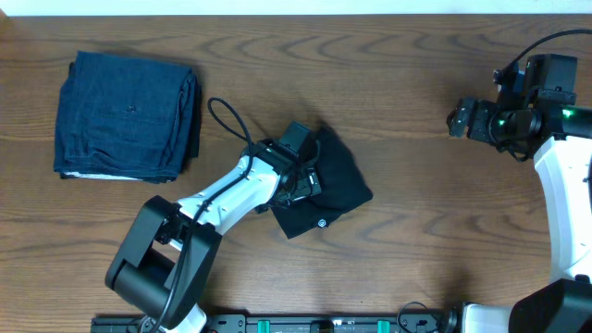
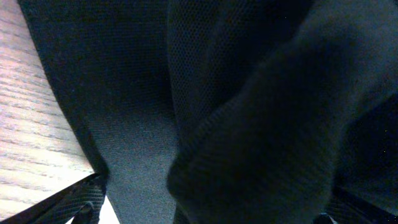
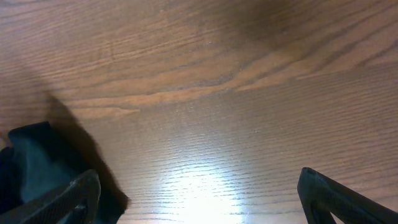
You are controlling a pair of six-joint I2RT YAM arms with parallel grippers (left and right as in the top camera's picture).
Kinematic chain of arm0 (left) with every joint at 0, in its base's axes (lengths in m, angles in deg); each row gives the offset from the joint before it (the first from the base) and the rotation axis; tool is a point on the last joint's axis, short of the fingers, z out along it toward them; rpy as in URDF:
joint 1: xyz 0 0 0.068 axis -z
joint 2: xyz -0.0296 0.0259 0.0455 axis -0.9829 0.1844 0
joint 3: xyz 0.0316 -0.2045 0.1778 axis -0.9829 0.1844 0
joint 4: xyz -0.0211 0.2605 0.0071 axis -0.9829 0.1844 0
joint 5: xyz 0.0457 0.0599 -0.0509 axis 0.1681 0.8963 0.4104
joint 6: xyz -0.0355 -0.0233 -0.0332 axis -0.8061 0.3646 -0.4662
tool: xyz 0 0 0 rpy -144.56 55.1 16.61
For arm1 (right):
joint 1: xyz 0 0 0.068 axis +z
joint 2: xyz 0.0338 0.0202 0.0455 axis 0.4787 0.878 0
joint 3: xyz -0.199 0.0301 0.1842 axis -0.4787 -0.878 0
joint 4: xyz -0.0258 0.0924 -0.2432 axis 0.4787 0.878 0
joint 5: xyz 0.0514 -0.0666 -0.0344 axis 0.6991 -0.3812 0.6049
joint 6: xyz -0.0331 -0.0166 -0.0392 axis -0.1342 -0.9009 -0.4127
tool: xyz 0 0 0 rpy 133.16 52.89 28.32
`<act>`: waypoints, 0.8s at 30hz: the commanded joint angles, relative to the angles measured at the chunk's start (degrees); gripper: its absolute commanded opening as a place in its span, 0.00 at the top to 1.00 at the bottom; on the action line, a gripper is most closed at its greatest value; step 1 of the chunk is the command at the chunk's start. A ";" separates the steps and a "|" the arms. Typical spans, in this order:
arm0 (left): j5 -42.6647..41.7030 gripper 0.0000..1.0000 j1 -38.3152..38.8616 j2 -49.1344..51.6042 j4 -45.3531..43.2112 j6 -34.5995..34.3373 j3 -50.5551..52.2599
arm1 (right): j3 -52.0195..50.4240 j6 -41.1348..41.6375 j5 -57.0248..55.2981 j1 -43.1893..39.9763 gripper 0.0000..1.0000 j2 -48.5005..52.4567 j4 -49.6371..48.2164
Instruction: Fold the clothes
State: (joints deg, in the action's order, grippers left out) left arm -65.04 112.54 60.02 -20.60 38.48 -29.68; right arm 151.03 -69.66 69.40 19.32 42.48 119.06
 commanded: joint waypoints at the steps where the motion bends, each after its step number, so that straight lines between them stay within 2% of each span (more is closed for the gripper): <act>1: 2.45 0.02 -0.09 3.52 0.46 -2.25 0.72 | -0.07 0.00 -0.28 -0.31 0.01 -0.02 0.04; 6: 2.43 0.00 -0.09 7.61 -0.26 -3.56 0.72 | -0.07 0.00 -0.28 -0.31 0.01 -0.02 0.04; 9: 2.38 0.28 -0.09 9.25 -0.33 -3.54 0.72 | -0.07 0.00 -0.28 -0.31 0.01 -0.02 0.04; 12: 2.36 0.43 -0.09 9.20 -0.13 -3.52 0.72 | -0.07 0.00 -0.28 -0.31 0.01 -0.02 0.04; 14: 2.36 0.48 -0.09 9.20 0.07 -3.52 0.72 | -0.07 0.00 -0.28 -0.31 0.01 -0.02 0.04; 20: 2.38 0.46 -0.28 9.20 0.72 -3.50 0.70 | -0.07 0.00 -0.28 -0.31 0.01 -0.02 0.04; 22: 2.36 0.31 -0.63 9.07 1.51 -3.50 0.31 | -0.07 0.00 -0.28 -0.31 0.01 -0.02 0.04; 24: 2.38 0.21 -1.42 8.48 4.39 -3.28 -1.05 | -0.07 0.00 -0.28 -0.31 0.01 -0.02 0.04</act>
State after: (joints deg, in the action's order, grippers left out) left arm -67.55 112.61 63.78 -19.44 36.03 -32.96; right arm 151.03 -69.66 69.38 19.32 42.50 119.06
